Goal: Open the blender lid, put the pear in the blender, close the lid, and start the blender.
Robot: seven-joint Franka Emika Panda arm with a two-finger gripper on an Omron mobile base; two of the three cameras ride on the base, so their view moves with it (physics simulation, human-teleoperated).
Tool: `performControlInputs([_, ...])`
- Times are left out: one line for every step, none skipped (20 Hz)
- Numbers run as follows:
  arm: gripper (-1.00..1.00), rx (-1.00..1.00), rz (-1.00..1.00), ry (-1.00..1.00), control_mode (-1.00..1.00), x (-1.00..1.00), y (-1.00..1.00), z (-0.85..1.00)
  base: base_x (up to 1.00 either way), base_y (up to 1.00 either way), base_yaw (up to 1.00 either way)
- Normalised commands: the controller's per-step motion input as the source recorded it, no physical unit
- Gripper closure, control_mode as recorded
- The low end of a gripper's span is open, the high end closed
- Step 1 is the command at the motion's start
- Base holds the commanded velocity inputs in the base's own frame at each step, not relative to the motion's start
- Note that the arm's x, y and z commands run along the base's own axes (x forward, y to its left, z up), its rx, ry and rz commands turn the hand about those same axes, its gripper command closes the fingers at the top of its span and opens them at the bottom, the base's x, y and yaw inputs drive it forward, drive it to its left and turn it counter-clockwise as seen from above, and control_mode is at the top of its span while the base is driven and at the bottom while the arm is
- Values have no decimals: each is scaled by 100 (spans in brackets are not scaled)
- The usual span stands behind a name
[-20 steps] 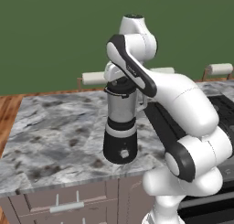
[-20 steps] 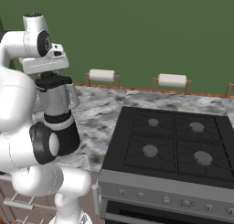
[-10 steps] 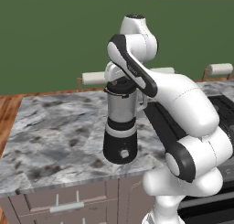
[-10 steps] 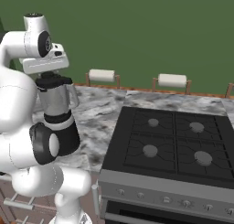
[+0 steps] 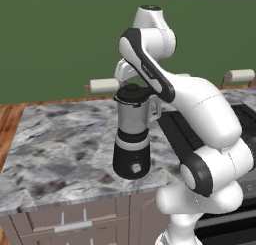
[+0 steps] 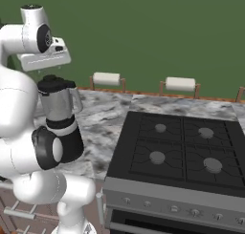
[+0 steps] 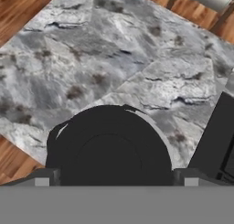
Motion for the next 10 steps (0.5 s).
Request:
performControlInputs([-100, 0, 0, -7, -100, -29, 0, 40, 0, 0, 0])
performControlInputs([-100, 0, 0, -6, -100, -33, 0, 32, 0, 0, 0])
performControlInputs([-100, 0, 0, -8, -100, -49, 0, 14, 0, 0, 0])
performControlInputs([-100, 0, 0, -12, -100, -68, 0, 0, 0, 0, 0])
performControlInputs([-100, 0, 0, -14, -100, -78, 0, 0, 0, 0, 0])
performControlInputs([-100, 0, -5, -20, -100, -98, 0, -11, 0, 0, 0])
performControlInputs([-100, 0, -10, -19, -100, -100, 0, -36, 0, 0, 0])
performControlInputs([-100, 0, -15, -15, -100, -100, 0, -59, 0, 0, 0])
performControlInputs([-100, 0, -21, -14, -100, -100, 0, -76, 0, 0, 0])
performControlInputs([-100, 0, -25, -16, -100, -100, 0, -80, 0, 0, 0])
